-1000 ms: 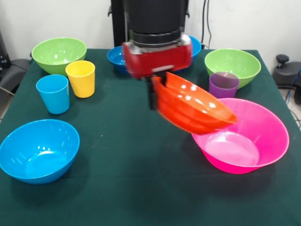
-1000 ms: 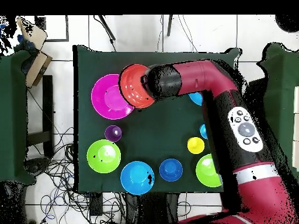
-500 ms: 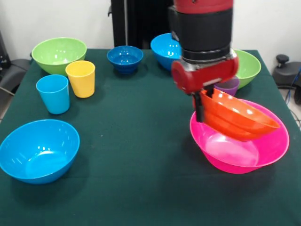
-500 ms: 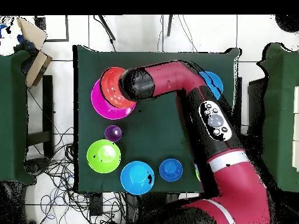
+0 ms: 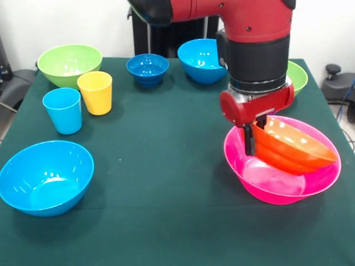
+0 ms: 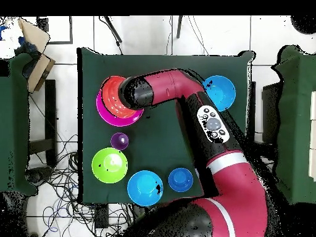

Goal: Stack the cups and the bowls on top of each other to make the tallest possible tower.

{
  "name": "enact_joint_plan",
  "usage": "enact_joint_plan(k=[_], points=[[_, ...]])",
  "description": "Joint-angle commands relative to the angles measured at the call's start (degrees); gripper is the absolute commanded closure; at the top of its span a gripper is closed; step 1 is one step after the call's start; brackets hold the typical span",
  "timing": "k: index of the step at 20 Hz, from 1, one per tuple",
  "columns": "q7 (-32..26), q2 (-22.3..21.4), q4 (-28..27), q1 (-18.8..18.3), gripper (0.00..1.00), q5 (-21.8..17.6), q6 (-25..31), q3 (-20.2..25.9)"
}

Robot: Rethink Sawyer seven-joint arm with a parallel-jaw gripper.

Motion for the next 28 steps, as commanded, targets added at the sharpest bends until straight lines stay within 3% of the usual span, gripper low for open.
enact_joint_plan(k=[1,16,21,22,24,28], points=[[5.7,4.2,-5.0,0.6,1.00,0.2,-1.4,-4.4],[3.7,7.3,-9.0,1.9,1.00,4.5,3.5,-3.4],[6.5,6.7,-8.7,2.1,1.00,6.6,3.6,-4.3],[7.7,6.7,-8.6,2.0,0.00,7.3,3.3,-4.4],[3.5,5.1,-8.1,1.2,0.00,7.1,6.2,-4.0],[1.8,0.4,-5.0,0.4,0.00,8.3,9.5,-4.8]])
